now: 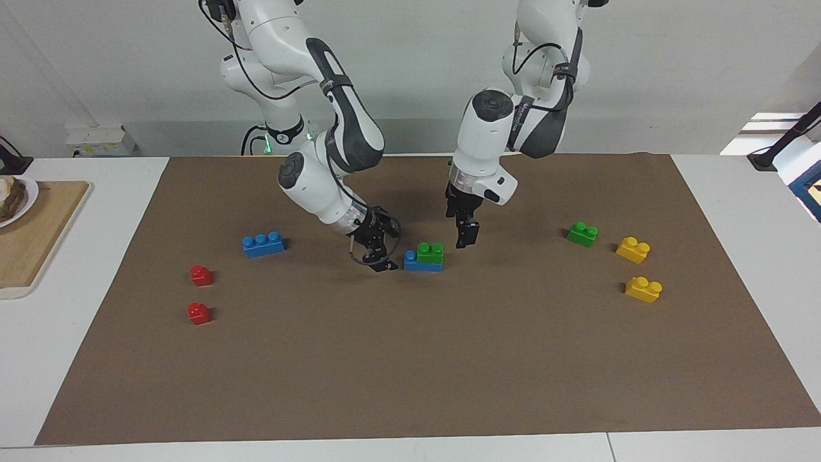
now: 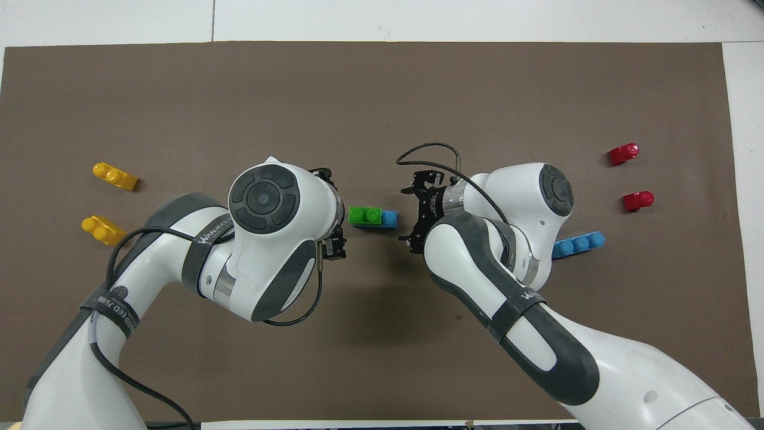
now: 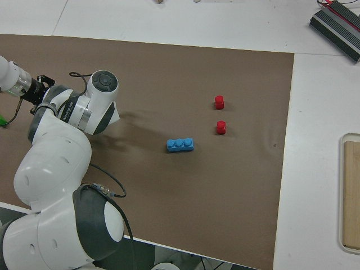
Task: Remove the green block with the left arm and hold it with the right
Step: 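Grasp the green brick with the left gripper while the right gripper grasps blue, then pull the left gripper away from the right gripper, separating green from blue, then lower the green brick with the left gripper while the right gripper lowers blue, then open the left gripper while the right gripper opens and releases the blue brick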
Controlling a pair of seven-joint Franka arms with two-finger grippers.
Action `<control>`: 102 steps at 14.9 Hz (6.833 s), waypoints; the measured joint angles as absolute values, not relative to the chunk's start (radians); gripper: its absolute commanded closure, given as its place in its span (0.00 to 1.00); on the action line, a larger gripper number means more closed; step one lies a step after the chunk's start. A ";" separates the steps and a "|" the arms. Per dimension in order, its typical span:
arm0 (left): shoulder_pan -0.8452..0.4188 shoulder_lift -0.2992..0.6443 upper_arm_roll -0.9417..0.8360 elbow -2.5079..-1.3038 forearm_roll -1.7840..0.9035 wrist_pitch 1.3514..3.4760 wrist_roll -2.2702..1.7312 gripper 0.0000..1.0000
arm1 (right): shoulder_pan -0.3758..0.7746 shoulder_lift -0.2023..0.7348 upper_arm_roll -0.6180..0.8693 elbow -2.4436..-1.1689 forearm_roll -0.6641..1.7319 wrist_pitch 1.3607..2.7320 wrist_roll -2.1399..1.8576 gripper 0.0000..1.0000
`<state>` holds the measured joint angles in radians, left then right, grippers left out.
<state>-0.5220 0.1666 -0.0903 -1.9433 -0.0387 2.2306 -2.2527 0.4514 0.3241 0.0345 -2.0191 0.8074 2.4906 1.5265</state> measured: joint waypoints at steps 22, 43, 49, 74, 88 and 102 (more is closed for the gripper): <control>-0.573 0.315 -0.089 -1.901 -0.039 2.303 -2.299 0.00 | 0.522 0.378 0.034 -2.019 0.842 2.607 1.482 0.92; -0.578 0.302 -0.080 -1.894 -0.018 2.307 -2.295 1.00 | 0.522 0.377 0.033 -2.023 0.842 2.635 1.449 1.00; -0.523 0.134 -0.067 -1.878 -0.020 2.138 -2.281 1.00 | 0.522 0.378 0.034 -2.023 0.844 2.639 1.449 1.00; 0.015 0.135 -0.060 -2.080 -0.021 2.293 -0.885 1.00 | -0.167 0.355 0.006 -1.909 0.627 2.046 0.856 1.00; 0.033 0.251 -0.064 -2.080 -0.021 2.398 -0.828 1.00 | -0.180 0.365 0.007 -1.938 0.627 2.108 0.837 0.27; 0.033 0.251 -0.064 -2.070 -0.021 2.397 -0.776 0.00 | -0.169 0.289 0.018 -1.880 0.552 2.038 0.872 0.01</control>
<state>0.0329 0.2505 -0.0645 -2.0696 -0.0210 2.3973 -0.7756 -0.1688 0.2885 0.0178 -1.8799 0.5522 2.0377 0.8721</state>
